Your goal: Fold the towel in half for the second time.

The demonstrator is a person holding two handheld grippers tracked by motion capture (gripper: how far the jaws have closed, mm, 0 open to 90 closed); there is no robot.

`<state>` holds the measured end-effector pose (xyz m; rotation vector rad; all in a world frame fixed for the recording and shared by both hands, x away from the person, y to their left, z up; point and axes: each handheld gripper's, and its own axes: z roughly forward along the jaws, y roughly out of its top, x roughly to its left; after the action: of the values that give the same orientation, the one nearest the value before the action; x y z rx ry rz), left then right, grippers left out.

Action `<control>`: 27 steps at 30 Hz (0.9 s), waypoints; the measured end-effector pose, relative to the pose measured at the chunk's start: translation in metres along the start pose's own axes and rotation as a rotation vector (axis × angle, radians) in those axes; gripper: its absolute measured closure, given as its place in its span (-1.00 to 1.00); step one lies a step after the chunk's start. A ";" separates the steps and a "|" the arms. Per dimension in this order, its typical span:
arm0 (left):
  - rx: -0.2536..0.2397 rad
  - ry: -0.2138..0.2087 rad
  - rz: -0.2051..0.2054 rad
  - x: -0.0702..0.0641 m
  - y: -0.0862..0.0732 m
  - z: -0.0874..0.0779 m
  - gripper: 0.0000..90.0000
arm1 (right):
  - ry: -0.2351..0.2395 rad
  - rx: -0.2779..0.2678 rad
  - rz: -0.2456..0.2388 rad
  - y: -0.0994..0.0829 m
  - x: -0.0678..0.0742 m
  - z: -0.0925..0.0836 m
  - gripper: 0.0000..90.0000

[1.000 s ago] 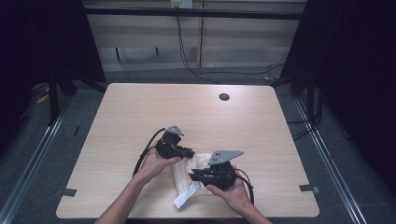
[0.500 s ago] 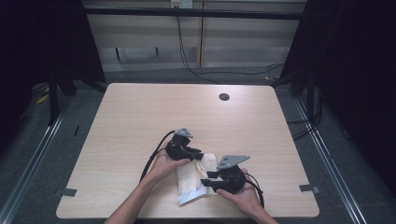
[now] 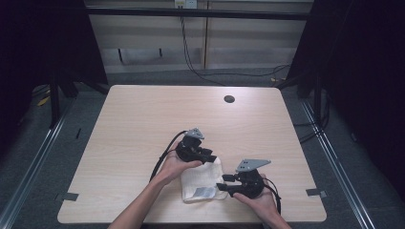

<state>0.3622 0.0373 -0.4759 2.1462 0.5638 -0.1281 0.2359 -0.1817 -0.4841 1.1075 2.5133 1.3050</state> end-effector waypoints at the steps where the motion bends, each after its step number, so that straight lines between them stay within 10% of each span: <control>1: -0.007 -0.001 -0.002 0.000 0.001 -0.002 0.39 | 0.000 0.000 -0.003 -0.001 -0.001 -0.001 0.28; 14: 0.011 0.043 0.026 -0.008 -0.004 -0.024 0.22 | -0.057 -0.037 -0.006 0.000 -0.009 -0.015 0.30; 27: -0.020 0.135 0.051 -0.028 -0.022 -0.087 -0.05 | -0.088 -0.158 0.038 0.015 -0.027 -0.048 0.05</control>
<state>0.3179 0.1077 -0.4320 2.1590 0.5845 0.0508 0.2449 -0.2259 -0.4488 1.1562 2.2929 1.4042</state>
